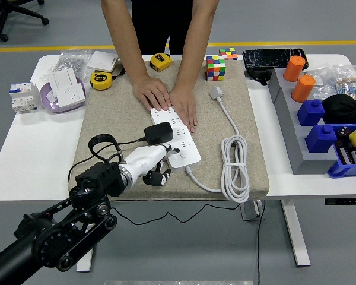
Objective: Pick up the plug,place it near the board,insert it into the board,press the button
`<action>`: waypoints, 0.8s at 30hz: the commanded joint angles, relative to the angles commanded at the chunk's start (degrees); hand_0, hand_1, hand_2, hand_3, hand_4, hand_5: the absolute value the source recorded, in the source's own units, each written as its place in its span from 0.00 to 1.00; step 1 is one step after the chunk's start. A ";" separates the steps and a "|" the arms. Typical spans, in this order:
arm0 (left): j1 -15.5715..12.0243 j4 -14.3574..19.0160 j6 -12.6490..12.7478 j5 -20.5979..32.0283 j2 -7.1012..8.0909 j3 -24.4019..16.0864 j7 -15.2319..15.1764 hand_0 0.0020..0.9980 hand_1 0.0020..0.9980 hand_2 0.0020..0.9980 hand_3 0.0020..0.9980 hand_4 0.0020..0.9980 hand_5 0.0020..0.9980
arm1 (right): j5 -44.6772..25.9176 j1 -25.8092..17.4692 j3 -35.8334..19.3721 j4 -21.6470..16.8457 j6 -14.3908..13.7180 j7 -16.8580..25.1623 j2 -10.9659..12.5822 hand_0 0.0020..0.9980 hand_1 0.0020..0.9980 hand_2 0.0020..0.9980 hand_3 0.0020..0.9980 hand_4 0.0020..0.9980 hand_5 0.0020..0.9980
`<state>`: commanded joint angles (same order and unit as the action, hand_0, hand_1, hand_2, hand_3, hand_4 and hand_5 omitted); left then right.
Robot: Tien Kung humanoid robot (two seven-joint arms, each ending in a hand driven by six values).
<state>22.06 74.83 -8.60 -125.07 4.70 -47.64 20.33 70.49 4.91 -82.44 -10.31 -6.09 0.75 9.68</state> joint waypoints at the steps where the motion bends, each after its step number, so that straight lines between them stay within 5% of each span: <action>1: -0.02 0.06 -0.20 -2.61 0.04 0.04 0.08 0.12 0.04 0.17 0.91 0.55 0.00 | -0.17 -0.03 0.24 0.00 0.03 0.09 -0.17 0.76 0.77 0.75 0.80 1.00 0.94; 11: -0.49 3.92 -0.31 -4.93 0.94 -0.13 0.03 0.12 0.04 0.17 0.90 0.54 0.00 | -0.74 -0.15 1.00 0.00 0.14 0.29 -1.08 0.76 0.77 0.75 0.80 1.00 0.94; 16: -0.68 6.03 -1.25 0.25 2.07 0.54 -1.37 0.12 0.05 0.17 0.89 0.54 0.00 | -1.04 -0.03 1.24 0.00 0.16 0.41 -1.26 0.76 0.77 0.75 0.80 1.00 0.94; 24: -0.56 5.55 -1.45 0.05 2.17 1.08 -1.47 0.12 0.04 0.17 0.89 0.55 0.00 | -1.15 0.33 1.23 0.00 0.13 0.47 -1.35 0.76 0.77 0.75 0.80 1.00 0.94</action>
<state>21.50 80.38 -10.05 -125.03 6.87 -46.57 18.86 69.34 5.24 -81.21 -10.31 -5.95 1.22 8.33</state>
